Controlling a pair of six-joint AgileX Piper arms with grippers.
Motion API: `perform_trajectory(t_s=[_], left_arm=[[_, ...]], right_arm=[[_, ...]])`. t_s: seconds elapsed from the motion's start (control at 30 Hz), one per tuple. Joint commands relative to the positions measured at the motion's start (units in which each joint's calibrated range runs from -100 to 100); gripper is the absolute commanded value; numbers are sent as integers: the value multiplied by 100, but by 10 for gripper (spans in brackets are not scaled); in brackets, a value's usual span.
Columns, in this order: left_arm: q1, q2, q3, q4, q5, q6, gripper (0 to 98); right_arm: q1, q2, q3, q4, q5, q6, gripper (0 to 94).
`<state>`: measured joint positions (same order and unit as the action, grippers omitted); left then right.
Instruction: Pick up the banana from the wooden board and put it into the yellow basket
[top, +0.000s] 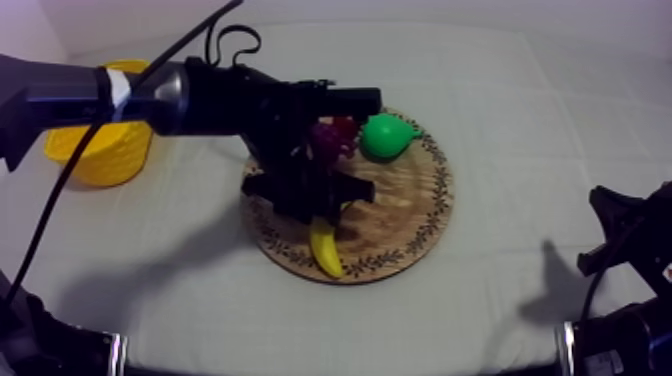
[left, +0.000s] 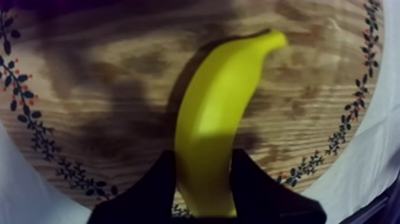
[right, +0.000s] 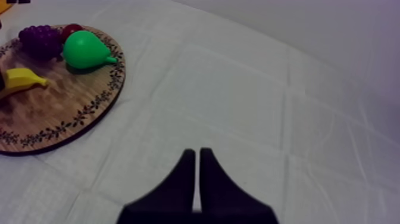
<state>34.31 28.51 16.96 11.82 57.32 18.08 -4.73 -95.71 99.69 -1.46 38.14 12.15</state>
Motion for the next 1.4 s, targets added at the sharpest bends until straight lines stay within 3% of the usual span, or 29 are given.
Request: perform_trajectory(t_s=[0.0,0.13,0.2,0.4,0.57,0.7,0.87,1.13,1.37], left_arm=[[-1,75,22,15,74,28,300],[32,191,8,-20,217,47,264],[98,175,-109,-145,282,97,251],[255,-378,-568,-803,1063,388,233],[25,-1319,-1054,-1310,1978,437,227],[-468,-2052,-1407,-1624,2628,339,226],[-1396,-2688,-1570,-1854,2967,70,227],[-2833,-2504,-1790,-2056,2950,-357,224],[-3698,-1695,-1982,-2079,2687,-535,221]], right_arm=[[-1,-4,-3,-3,1,-1,5],[-1,-4,-3,-3,1,-1,5],[-1,-4,-3,-3,1,-1,5],[-1,-4,-3,-3,1,-2,5],[-1,-4,-3,-3,1,-3,5],[-1,-4,-3,-3,1,-2,5],[-1,-4,-3,-3,1,-2,5],[-1,-4,-3,-3,1,-1,5],[-1,-4,-3,-3,1,-4,5]])
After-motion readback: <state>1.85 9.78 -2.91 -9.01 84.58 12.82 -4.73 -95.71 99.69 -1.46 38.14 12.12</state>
